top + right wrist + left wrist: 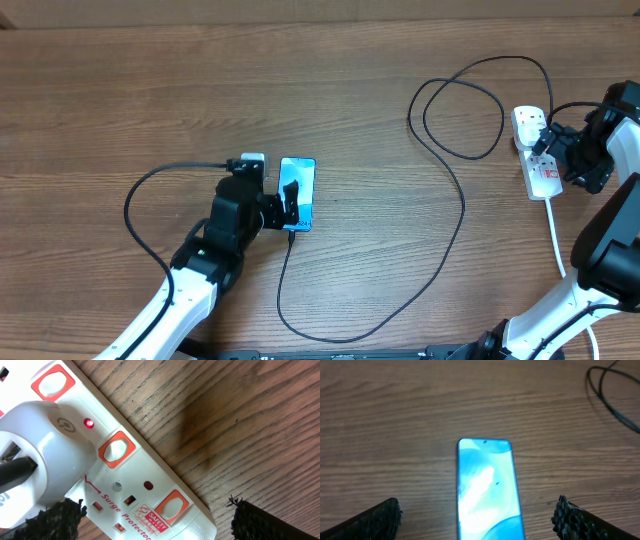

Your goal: Plug charger to phone and switch on socket

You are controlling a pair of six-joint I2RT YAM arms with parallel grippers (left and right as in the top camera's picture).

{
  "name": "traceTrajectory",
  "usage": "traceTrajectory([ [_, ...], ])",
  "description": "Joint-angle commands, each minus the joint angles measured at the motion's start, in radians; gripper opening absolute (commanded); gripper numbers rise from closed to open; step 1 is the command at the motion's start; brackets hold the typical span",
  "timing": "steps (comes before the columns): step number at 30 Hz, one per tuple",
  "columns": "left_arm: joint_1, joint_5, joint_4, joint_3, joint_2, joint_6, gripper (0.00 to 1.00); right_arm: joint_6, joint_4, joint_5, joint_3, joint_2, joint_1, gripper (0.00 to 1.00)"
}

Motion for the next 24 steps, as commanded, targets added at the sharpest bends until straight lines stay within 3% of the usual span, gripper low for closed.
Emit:
traceTrajectory([
  [1,0.031,0.009,0.027,-0.059,-0.048,0.026,1.0,0.002,0.014,-0.016,0.025,0.006,0.004,1.0],
  [24,0.209,0.083,0.192,-0.308,-0.243,0.026,0.99,0.002,0.014,-0.016,0.025,0.006,0.004,1.0],
])
